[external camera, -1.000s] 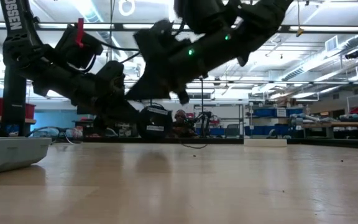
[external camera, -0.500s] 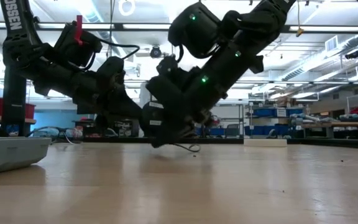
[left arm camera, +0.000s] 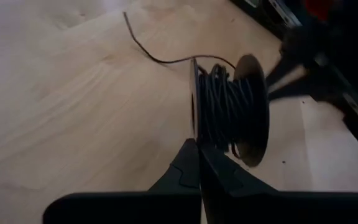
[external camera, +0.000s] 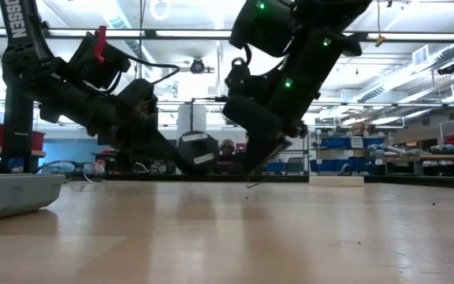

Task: Coil cords
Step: Coil the black wire on the black spool

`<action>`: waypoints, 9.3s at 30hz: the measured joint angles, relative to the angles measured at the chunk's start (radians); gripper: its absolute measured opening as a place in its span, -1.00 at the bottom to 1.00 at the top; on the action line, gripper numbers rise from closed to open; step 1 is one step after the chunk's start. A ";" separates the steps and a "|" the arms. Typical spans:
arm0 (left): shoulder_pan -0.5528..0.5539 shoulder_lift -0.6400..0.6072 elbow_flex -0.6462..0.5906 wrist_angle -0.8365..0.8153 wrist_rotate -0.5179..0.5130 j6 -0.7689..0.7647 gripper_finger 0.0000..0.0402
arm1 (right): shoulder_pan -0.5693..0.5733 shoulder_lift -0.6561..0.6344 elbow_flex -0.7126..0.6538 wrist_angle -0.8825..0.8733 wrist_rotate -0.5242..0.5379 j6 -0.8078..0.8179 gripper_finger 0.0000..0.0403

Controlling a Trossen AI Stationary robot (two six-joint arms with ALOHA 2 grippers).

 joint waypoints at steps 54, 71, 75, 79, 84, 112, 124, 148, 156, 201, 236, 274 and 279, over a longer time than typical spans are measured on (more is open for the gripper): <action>0.001 0.000 -0.003 -0.065 0.079 0.081 -1.00 | -0.038 -0.386 -0.311 0.111 -0.219 -0.055 -0.38; 0.001 0.000 -0.003 -0.058 0.079 0.081 -1.00 | -0.154 -0.375 -0.310 0.058 -0.345 -0.652 -0.38; 0.001 0.000 -0.002 -0.058 0.079 0.081 -1.00 | -0.154 -0.320 -0.300 0.087 -0.389 -0.663 -0.40; 0.001 0.000 -0.001 -0.056 0.079 0.078 -1.00 | -0.154 -0.216 -0.252 0.073 -0.388 -0.693 -0.45; 0.001 0.000 -0.002 -0.066 0.079 0.067 -1.00 | -0.160 -0.100 -0.184 0.034 -0.364 -0.747 -0.53; -0.001 0.000 0.154 -0.301 0.018 0.057 -1.00 | -0.171 -0.155 -0.166 0.583 -0.322 -0.229 -1.00; -0.001 -0.001 0.170 -0.394 0.023 0.077 -1.00 | -0.165 -0.193 -0.167 0.316 -0.241 -0.236 -0.99; -0.002 0.000 0.168 -0.401 0.037 0.095 -1.00 | -0.162 -0.190 -0.295 0.022 -0.327 -0.535 -0.34; -0.002 0.000 0.167 -0.398 0.040 0.093 -1.00 | -0.146 -0.189 -0.248 0.000 -0.263 -0.462 -0.95; -0.001 0.000 0.167 -0.395 0.000 0.058 -1.00 | -0.200 -0.013 0.278 -0.011 -0.267 -0.220 -1.00; -0.001 0.000 0.167 -0.414 0.019 0.107 -1.00 | -0.131 -0.225 -0.163 -0.104 -0.265 -0.643 -0.65; -0.001 0.000 0.167 -0.405 0.050 0.106 -1.00 | -0.135 -0.292 -0.165 -0.097 -0.189 -0.610 -0.87; -0.001 0.000 0.167 -0.403 0.049 0.106 -1.00 | -0.133 -0.214 -0.164 -0.022 -0.257 -0.566 -0.58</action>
